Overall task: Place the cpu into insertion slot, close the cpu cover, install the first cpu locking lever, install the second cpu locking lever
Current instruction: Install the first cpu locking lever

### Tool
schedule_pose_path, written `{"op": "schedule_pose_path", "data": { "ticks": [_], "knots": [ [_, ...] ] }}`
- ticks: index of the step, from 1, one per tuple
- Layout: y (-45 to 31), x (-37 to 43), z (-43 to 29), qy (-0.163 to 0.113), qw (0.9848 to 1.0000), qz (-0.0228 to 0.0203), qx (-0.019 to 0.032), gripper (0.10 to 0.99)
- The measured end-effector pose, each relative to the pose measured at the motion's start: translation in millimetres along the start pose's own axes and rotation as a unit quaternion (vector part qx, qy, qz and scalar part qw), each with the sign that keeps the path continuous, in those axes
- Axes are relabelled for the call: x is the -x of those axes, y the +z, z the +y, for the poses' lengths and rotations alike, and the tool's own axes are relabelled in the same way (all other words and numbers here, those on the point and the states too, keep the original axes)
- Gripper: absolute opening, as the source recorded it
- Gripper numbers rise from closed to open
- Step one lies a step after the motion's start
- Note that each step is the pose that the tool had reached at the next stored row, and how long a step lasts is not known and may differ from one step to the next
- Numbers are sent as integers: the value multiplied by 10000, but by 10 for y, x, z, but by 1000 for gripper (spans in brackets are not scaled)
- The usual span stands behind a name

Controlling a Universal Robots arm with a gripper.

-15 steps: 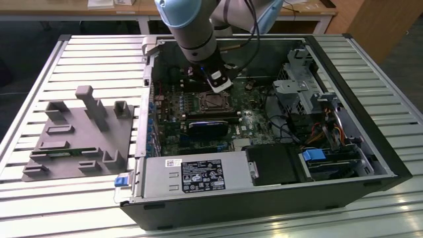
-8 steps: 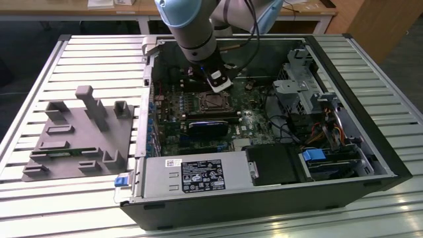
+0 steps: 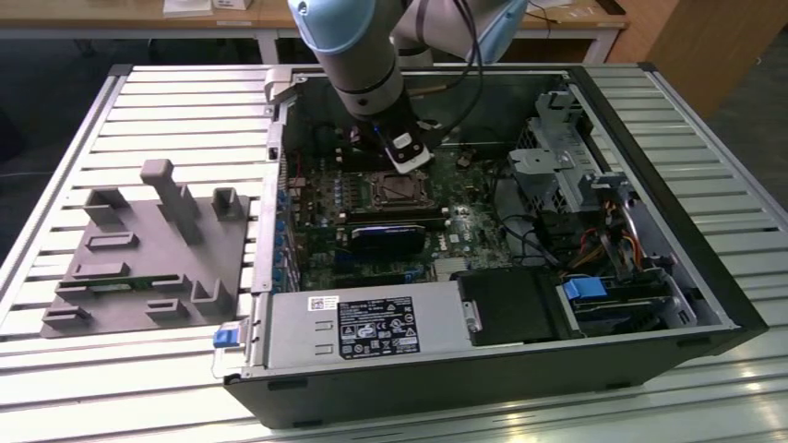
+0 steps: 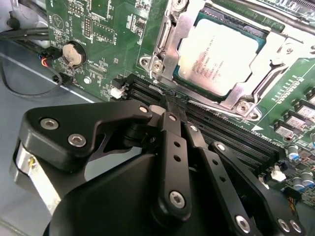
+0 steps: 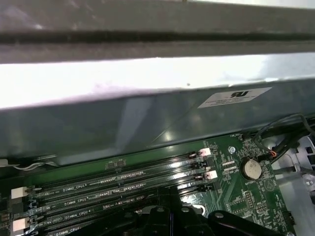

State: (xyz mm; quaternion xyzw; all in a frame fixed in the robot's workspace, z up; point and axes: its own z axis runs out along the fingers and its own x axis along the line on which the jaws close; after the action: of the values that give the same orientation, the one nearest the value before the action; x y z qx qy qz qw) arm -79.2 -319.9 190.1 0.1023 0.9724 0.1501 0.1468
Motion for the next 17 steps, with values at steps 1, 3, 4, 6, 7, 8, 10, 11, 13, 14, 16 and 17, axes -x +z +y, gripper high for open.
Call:
{"op": "schedule_pose_path", "data": {
  "ticks": [1, 3, 4, 6, 7, 8, 10, 11, 13, 14, 16, 17],
  "knots": [
    [5, -1, -1, -1, 10000, -1, -6, 106],
    [12, -4, -4, -6, 10000, -5, -26, 106],
    [16, -5, -5, -9, 10000, -8, -38, 106],
    [23, -7, -8, -17, 10000, -14, -64, 106],
    [25, -7, -9, -21, 10000, -17, -78, 106],
    [28, -8, -10, -25, 10000, -20, -93, 106],
    [35, -10, -11, -35, 9999, -28, -125, 106],
    [37, -10, -12, -39, 9999, -31, -135, 106],
    [37, -10, -12, -41, 9999, -31, -138, 106],
    [36, -10, -13, -41, 9999, -30, -140, 106],
    [38, -11, -13, -40, 9999, -30, -141, 106],
    [38, -11, -13, -40, 9999, -29, -141, 106]
  ]
}}
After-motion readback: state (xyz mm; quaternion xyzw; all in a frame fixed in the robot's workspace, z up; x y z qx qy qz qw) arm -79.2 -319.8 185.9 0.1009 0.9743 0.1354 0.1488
